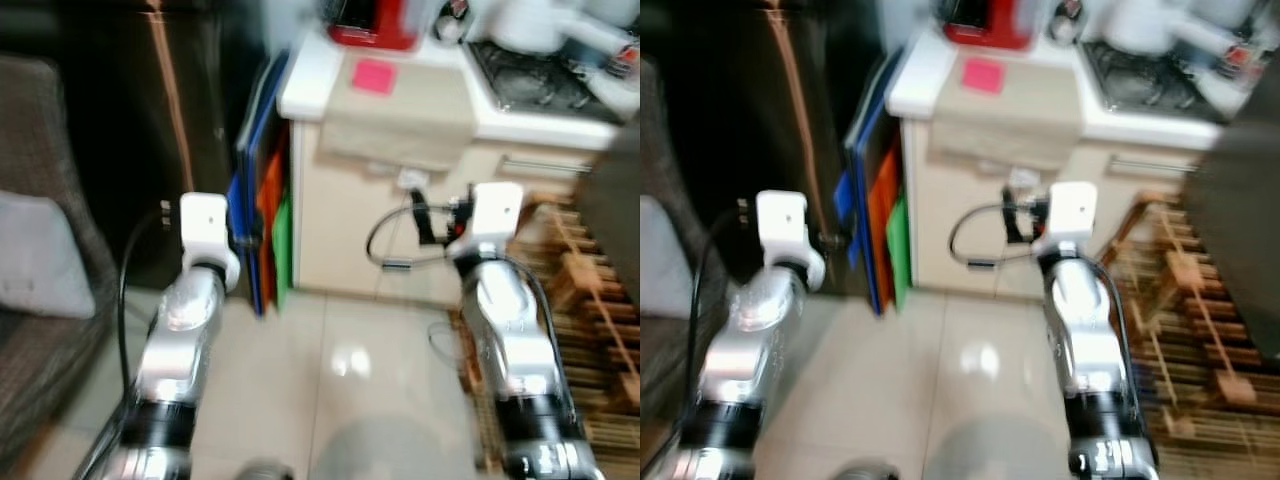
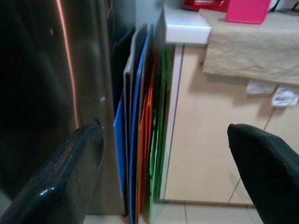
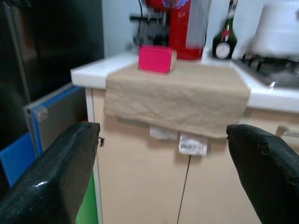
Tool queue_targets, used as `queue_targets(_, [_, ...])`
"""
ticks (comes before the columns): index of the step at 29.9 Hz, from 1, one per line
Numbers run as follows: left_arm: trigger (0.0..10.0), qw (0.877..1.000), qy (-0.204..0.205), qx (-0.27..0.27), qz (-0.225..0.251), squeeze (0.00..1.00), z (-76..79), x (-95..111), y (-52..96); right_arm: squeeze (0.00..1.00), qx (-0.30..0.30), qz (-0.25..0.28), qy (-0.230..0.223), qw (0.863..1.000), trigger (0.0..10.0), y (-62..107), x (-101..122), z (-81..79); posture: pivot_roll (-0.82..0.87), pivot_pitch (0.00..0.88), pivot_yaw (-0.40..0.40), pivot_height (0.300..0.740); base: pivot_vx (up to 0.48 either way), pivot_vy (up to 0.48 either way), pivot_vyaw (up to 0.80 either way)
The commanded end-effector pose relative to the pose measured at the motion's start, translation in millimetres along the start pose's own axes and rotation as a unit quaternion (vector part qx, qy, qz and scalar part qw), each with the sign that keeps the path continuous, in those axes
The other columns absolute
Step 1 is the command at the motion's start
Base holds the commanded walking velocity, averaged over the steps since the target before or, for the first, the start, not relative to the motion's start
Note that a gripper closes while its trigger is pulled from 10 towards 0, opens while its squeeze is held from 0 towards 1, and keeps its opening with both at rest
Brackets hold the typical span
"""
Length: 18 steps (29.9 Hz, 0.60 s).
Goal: Restocking fridge
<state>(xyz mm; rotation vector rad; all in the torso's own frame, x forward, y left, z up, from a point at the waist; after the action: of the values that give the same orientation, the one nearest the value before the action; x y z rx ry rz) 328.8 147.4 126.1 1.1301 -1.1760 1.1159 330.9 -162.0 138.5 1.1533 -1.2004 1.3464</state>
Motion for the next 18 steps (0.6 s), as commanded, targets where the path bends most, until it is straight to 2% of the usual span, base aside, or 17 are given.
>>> queue_targets(1, [10.0,0.999,-0.012,-0.035,0.022,0.0,14.9,15,-7.9,0.0,-0.002,-0.002,0.004,1.0,10.0,-3.0,1,-2.9,0.0,0.0,-0.013,0.74,0.48,0.0,0.0])
queue_targets(4, [10.0,0.997,-0.017,-0.061,0.035,0.0,22.8,25,-12.7,0.0,0.0,0.016,0.02,1.0,10.0,-4.5,7,-8.5,0.0,0.0,-0.005,0.74,0.48,0.0,0.0])
queue_targets(7, [10.0,0.997,-0.018,-0.066,0.035,0.0,22.4,26,-13.3,0.0,-0.009,0.015,0.006,1.0,10.0,-5.4,8,-6.9,0.0,0.0,-0.003,0.74,0.48,0.0,0.0])
queue_targets(11, [10.0,0.997,-0.018,-0.066,0.034,0.0,19.8,27,-13.6,0.0,-0.029,0.017,0.018,0.999,10.0,-5.7,8,-1.2,0.0,0.0,-0.004,0.74,0.48,0.0,-0.71])
queue_targets(18, [10.0,0.997,-0.018,-0.067,0.038,0.0,21.8,27,-13.3,0.0,-0.018,0.021,0.018,0.999,10.0,-6.4,8,-5.9,0.0,0.0,-0.012,0.74,0.48,0.0,0.0])
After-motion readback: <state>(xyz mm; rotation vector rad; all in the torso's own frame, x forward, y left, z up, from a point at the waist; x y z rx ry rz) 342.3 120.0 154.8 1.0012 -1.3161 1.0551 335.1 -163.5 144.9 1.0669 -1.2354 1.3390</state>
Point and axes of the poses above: a point about 5 cm out from each wrist's last joint towards the gripper, its own y axis pointing back from the gripper into the wrist, its own x axis along the axis of the wrist's last joint, z = x × y, the point moved 1 cm from there along -y, pointing out of the wrist towards the gripper, and after that the axes turned 5 degrees about y, right-handed, at the moved point
